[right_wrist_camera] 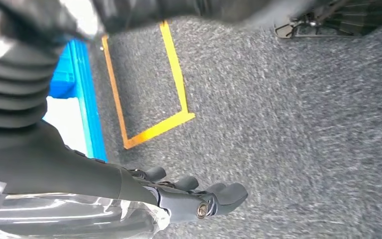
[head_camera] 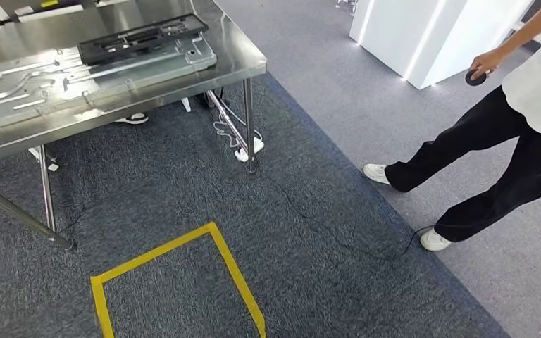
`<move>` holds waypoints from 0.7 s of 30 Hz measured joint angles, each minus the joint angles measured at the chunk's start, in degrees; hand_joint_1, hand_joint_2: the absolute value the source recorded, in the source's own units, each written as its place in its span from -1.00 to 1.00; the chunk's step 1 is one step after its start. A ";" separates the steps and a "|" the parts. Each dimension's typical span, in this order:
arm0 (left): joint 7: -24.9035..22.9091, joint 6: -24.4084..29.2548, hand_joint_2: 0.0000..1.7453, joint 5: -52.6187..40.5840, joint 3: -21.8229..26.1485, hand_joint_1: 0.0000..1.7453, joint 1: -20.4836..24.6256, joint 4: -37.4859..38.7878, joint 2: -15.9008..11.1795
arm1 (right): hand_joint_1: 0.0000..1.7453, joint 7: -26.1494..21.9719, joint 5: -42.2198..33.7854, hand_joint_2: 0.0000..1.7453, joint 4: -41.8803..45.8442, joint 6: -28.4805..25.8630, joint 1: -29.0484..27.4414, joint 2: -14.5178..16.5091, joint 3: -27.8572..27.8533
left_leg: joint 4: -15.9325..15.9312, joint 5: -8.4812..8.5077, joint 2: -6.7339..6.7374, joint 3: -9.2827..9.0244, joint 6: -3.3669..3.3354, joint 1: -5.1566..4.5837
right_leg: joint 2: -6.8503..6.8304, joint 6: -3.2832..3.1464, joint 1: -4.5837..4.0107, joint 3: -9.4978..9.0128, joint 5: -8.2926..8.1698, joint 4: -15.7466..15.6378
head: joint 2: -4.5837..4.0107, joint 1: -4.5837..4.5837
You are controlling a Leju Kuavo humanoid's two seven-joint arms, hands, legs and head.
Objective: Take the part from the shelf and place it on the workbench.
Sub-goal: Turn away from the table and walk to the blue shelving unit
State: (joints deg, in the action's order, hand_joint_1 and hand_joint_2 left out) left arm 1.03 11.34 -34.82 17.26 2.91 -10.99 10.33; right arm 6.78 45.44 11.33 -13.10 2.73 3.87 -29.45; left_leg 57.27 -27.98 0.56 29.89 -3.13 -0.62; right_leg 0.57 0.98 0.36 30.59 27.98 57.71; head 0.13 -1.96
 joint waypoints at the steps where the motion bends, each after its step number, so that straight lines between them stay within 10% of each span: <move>1: 0.01 0.03 -1.00 -0.02 0.01 -1.00 0.05 0.00 -0.01 | -1.00 0.00 0.02 1.00 -0.01 -0.07 0.00 0.00 0.02 | 0.03 0.03 -0.03 0.08 0.31 -0.05 | -0.15 -0.14 -0.12 0.00 -0.02 -0.23 | 0.00 0.00; 4: 0.01 0.10 -1.00 -0.05 0.03 -1.00 0.04 0.00 -0.05 | -1.00 0.00 0.02 1.00 -0.01 -0.13 0.04 0.23 0.04 | 1.55 -1.14 -0.14 0.78 1.31 0.11 | -0.58 -1.07 0.32 -0.26 -0.61 -1.01 | 0.00 0.04; 9: 0.00 0.11 -1.00 -0.08 0.19 -1.00 -0.08 0.00 -0.11 | -1.00 0.00 0.05 1.00 -0.01 -0.11 0.02 0.35 0.05 | 16.03 -7.40 -0.22 7.87 2.75 0.99 | -1.45 -1.63 0.45 -0.06 -0.74 -1.08 | 0.00 0.10; 14: 0.04 0.10 -1.00 -0.08 0.27 -1.00 0.01 0.00 -0.37 | -1.00 -0.14 0.25 1.00 -0.01 -0.08 0.05 0.48 0.05 | 2.82 -0.21 0.89 2.07 2.66 1.30 | -2.19 -0.50 0.48 0.01 0.15 0.16 | 0.00 0.05; 18: 0.07 0.11 -1.00 -0.07 0.27 -1.00 0.07 0.00 -0.40 | -1.00 -0.27 0.49 1.00 0.01 -0.09 0.18 0.48 0.05 | 1.16 0.08 0.25 1.62 0.96 0.90 | -2.71 0.87 0.50 -0.13 0.53 0.39 | 0.00 0.01; 21: 0.09 0.11 -1.00 -0.07 0.28 -1.00 0.15 0.00 -0.40 | -1.00 -0.36 0.68 1.00 -0.01 -0.10 0.18 0.49 0.07 | 0.70 0.68 -0.34 1.52 -0.10 1.05 | -1.56 1.59 0.80 2.41 4.55 6.33 | 0.00 0.00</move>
State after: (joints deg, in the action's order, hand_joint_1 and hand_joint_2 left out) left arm 1.12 11.45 -34.89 17.55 3.06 -10.99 9.93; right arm 6.42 46.12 11.33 -13.20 2.91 4.36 -29.38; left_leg 57.97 -27.31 0.22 31.42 -3.23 0.43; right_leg -0.99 2.56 1.16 33.00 32.53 64.04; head 0.13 -1.95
